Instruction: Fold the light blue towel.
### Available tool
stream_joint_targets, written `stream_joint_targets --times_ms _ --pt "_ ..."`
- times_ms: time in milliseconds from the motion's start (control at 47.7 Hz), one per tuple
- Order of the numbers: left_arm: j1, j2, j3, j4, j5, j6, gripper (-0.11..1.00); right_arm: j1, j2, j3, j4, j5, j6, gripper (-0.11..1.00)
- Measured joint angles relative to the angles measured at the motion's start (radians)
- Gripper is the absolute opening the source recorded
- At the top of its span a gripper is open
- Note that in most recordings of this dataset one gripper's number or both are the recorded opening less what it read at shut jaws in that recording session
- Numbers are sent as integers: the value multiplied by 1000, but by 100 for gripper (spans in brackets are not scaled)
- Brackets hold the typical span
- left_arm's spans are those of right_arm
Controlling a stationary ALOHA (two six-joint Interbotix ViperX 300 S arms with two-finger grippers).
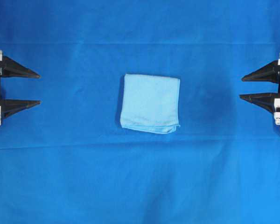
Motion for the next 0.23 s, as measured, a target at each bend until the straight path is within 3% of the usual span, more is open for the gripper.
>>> stream_joint_targets --times_ms 231 --pt "2 -2 0 2 5 2 78 2 0 0 0 2 2 61"
